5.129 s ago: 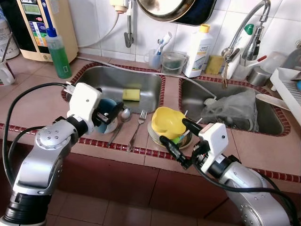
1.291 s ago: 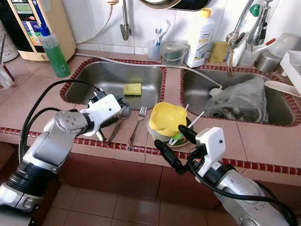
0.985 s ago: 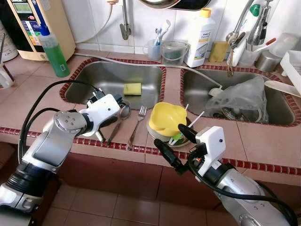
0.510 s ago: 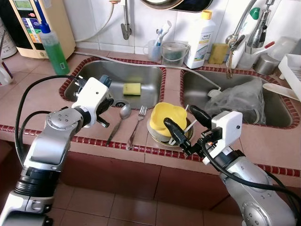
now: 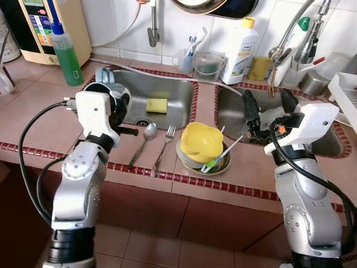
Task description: Kitchen organization
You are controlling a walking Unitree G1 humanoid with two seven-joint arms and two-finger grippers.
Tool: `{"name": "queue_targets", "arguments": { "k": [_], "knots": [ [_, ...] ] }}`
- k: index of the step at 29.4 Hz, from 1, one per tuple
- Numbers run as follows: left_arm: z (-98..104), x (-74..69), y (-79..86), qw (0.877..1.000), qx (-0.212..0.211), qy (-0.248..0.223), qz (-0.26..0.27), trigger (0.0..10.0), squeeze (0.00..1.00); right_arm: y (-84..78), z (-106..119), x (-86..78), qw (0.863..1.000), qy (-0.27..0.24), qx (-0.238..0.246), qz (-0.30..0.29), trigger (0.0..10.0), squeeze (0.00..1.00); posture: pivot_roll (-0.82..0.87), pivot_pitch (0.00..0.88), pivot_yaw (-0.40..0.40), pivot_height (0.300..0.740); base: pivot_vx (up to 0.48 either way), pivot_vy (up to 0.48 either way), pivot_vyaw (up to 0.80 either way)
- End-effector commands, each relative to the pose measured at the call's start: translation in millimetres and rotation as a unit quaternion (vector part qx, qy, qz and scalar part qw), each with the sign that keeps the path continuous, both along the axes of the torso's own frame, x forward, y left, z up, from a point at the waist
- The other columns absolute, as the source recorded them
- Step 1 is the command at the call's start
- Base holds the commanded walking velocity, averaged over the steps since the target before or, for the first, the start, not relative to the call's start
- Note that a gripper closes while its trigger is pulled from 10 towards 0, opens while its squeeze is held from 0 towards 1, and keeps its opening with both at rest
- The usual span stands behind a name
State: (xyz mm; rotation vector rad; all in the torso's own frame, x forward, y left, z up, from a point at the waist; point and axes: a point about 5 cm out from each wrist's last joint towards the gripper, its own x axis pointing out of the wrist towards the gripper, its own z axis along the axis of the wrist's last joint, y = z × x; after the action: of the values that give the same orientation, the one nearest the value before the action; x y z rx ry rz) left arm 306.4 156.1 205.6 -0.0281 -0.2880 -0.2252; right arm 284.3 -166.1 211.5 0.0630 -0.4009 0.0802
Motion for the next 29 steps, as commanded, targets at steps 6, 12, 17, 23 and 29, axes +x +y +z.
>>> {"name": "queue_targets", "arguments": {
  "k": [6,12,17,23,29],
  "knots": [
    [-3.6,1.3,-2.8,1.000,-0.013,-0.014,-0.022,10.0,0.00,0.1,-12.8,1.3,1.000,0.007,-0.009,-0.022,10.0,0.00,0.06,0.000,-0.051,0.731,0.000,0.000,0.00],
    [-1.4,5.2,-1.0,0.999,-0.015,-0.011,-0.028,10.0,0.00,3.0,-10.0,1.7,1.000,0.000,-0.015,-0.017,10.0,0.00,0.06,0.000,-0.052,0.731,0.093,0.000,0.00],
    [2.0,7.2,0.1,0.999,-0.014,-0.015,-0.031,10.0,0.00,5.6,-7.7,2.4,1.000,-0.006,-0.022,-0.010,10.0,0.00,0.06,0.000,-0.053,0.731,0.322,0.000,0.00],
    [2.0,7.2,-0.4,0.999,-0.014,-0.015,-0.034,10.0,0.00,8.1,-6.9,2.6,1.000,-0.008,-0.024,-0.004,10.0,0.00,0.06,0.000,-0.056,0.731,0.349,0.000,0.00],
    [1.7,8.3,-2.0,0.999,-0.014,-0.014,-0.037,10.0,0.00,8.3,-6.0,4.1,1.000,-0.008,-0.024,-0.002,10.0,0.00,0.06,0.000,-0.058,0.731,0.348,0.000,0.00]
  ]
}}
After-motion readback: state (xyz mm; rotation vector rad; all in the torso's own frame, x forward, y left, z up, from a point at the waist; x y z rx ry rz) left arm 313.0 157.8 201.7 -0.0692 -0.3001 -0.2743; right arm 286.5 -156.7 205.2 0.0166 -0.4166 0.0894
